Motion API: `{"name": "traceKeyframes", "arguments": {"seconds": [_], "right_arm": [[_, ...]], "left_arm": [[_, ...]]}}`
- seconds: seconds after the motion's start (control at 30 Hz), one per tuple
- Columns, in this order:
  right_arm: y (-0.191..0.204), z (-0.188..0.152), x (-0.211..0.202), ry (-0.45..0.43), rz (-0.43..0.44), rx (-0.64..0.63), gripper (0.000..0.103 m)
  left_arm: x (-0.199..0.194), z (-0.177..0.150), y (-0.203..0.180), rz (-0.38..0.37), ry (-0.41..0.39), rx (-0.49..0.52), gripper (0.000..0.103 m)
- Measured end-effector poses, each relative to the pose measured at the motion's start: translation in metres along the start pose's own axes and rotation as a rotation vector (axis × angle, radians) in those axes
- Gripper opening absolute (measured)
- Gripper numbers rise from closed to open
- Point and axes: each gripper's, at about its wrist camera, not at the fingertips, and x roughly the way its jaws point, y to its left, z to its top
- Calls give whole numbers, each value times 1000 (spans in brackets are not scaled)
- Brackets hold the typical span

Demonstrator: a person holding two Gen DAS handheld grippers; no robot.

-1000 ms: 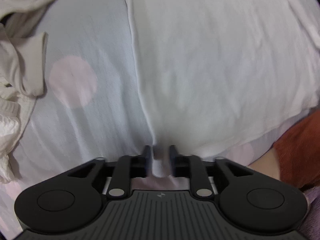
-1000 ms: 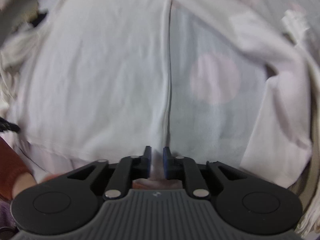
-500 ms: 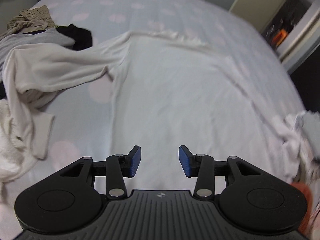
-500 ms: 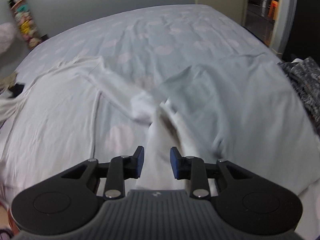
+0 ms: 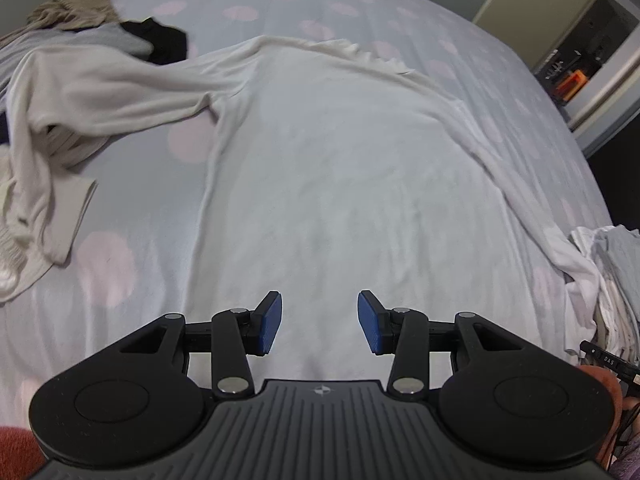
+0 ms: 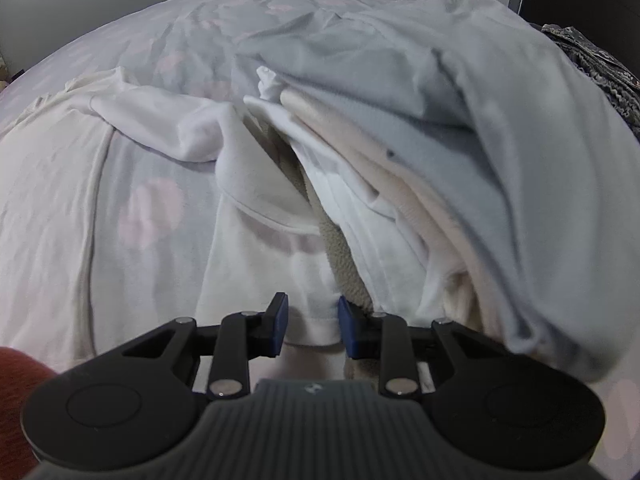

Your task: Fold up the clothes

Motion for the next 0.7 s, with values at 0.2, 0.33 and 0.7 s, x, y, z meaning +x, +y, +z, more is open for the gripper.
{"name": "traceKeyframes", "arguments": {"seconds": [0.2, 0.33, 0.7], "right_arm": [[-3, 0, -9, -49, 7, 35, 5], [12, 2, -41, -124, 109, -30, 5], [70, -7, -39, -5, 466, -146, 6]], "left_arm": [[-1, -3, 1, 0, 6, -6, 40], [0, -2, -4, -8, 4, -9, 40], [-4, -8, -2, -36, 0, -42, 40]]}}
